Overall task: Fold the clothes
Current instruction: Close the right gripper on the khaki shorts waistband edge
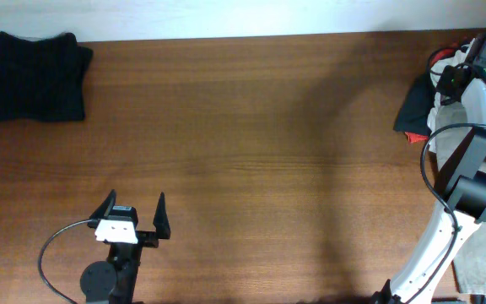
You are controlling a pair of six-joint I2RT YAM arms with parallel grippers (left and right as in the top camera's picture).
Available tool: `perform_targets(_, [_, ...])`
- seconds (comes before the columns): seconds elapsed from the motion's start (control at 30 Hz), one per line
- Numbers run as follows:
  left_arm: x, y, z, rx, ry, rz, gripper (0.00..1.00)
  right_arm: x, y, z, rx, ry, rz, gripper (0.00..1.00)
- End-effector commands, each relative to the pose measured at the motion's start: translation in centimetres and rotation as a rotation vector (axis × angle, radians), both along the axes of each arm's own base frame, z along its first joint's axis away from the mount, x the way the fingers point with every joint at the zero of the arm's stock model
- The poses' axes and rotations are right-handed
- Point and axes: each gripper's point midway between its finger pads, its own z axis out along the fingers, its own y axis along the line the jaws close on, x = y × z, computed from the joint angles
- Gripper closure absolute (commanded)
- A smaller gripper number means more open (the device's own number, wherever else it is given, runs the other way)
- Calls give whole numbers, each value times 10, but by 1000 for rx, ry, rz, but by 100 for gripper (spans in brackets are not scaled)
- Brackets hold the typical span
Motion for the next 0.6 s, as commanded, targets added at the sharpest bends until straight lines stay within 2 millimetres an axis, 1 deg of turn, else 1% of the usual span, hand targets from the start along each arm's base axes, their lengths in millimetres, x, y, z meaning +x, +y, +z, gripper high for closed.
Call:
perform_targets(0.0, [0, -1, -3, 11, 2, -5, 1, -1, -6, -8, 6, 8, -13, 69])
perform_targets(0.07, [0, -1, -3, 11, 3, -5, 1, 4, 2, -12, 45, -9, 19, 65])
perform_targets(0.1, [0, -1, -3, 11, 2, -5, 1, 6, 5, -11, 57, -18, 32, 60])
perform_targets(0.13, [0, -1, -3, 11, 2, -5, 1, 6, 7, -12, 64, -18, 37, 59])
perform_targets(0.23, [0, -1, -3, 11, 2, -5, 1, 6, 6, -15, 64, -12, 35, 59])
perform_targets(0.33, [0, -1, -3, 11, 2, -5, 1, 4, 7, -32, 75, 13, 33, 59])
perform_targets(0.43, [0, -1, -3, 11, 2, -5, 1, 4, 5, -32, 70, 12, 33, 60])
perform_targets(0.5, [0, -1, -3, 11, 2, -5, 1, 4, 4, -33, 68, 13, 30, 76])
perform_targets(0.53, [0, -1, -3, 11, 2, -5, 1, 4, 4, -32, 69, 11, 28, 85])
perform_targets(0.57, [0, -1, -3, 11, 2, -5, 1, 5, 4, -26, 70, -3, 18, 96])
